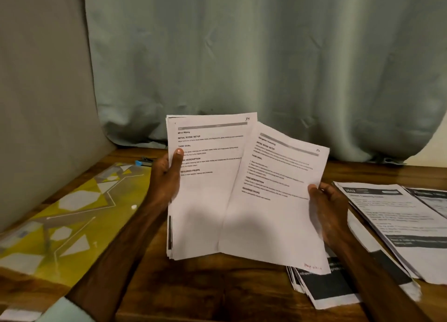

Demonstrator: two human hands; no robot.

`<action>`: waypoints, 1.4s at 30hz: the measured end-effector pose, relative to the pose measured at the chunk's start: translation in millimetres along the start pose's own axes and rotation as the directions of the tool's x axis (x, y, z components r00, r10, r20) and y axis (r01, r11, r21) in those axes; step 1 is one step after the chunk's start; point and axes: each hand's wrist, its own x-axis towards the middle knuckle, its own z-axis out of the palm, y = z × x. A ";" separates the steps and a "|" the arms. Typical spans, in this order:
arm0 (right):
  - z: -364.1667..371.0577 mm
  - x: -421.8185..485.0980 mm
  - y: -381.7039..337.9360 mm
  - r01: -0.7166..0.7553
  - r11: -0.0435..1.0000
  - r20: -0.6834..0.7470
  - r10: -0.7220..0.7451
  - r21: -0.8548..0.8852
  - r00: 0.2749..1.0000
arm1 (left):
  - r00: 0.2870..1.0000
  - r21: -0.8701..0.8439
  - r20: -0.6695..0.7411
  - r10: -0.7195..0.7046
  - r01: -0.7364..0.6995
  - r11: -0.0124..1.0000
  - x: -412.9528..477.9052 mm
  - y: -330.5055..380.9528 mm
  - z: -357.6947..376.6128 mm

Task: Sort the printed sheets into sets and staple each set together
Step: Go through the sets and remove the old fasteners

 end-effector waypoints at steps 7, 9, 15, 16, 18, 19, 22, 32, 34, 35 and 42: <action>3.9 1.4 5.0 0.010 0.998 0.016 -0.009 -0.057 1.000 | 0.997 -0.007 -0.073 -0.009 0.008 1.000 5.9 4.2 -14.2; 3.4 0.2 4.6 0.011 0.999 0.024 -0.010 -0.044 1.000 | 0.998 0.002 -0.058 -0.016 0.016 1.000 6.3 2.7 -15.3; 6.2 -7.8 -5.3 0.030 1.000 0.071 -0.029 -0.005 0.997 | 1.000 0.021 -0.003 -0.021 0.021 1.000 1.9 -0.3 -11.6; 6.5 -7.9 -4.9 0.039 0.999 0.082 -0.038 -0.009 0.996 | 1.000 0.020 0.009 -0.023 0.022 1.000 0.6 0.3 -10.3; 6.9 -8.6 -4.5 0.063 0.998 0.105 -0.061 -0.023 0.993 | 0.999 0.014 0.040 -0.032 0.031 0.999 -1.3 0.2 -7.8; 7.8 -10.3 -6.0 0.074 0.997 0.115 -0.070 -0.034 0.991 | 0.998 0.010 0.054 -0.034 0.033 0.999 -2.0 0.0 -6.9; 9.0 -11.8 -6.3 0.111 0.993 0.160 -0.104 -0.031 0.982 | 0.996 0.000 0.085 -0.034 0.035 0.999 -3.8 -0.3 -5.2; 10.8 -11.4 -5.2 0.148 0.988 0.184 -0.138 -0.042 0.973 | 0.992 -0.048 0.127 -0.026 0.033 0.998 -6.9 -0.8 -3.5; 11.1 -11.6 -4.8 0.147 0.988 0.186 -0.136 -0.047 0.973 | 0.990 -0.047 0.139 -0.021 0.028 0.999 -7.9 0.0 -2.8; 11.1 -11.5 -4.6 0.143 0.989 0.184 -0.132 -0.046 0.974 | 0.990 -0.045 0.143 -0.014 0.021 0.999 -8.9 0.9 -2.1; 21.1 -17.5 0.0 0.072 0.996 0.241 -0.081 0.044 0.967 | 0.978 -0.091 0.199 -0.065 0.084 0.992 -21.3 0.7 11.8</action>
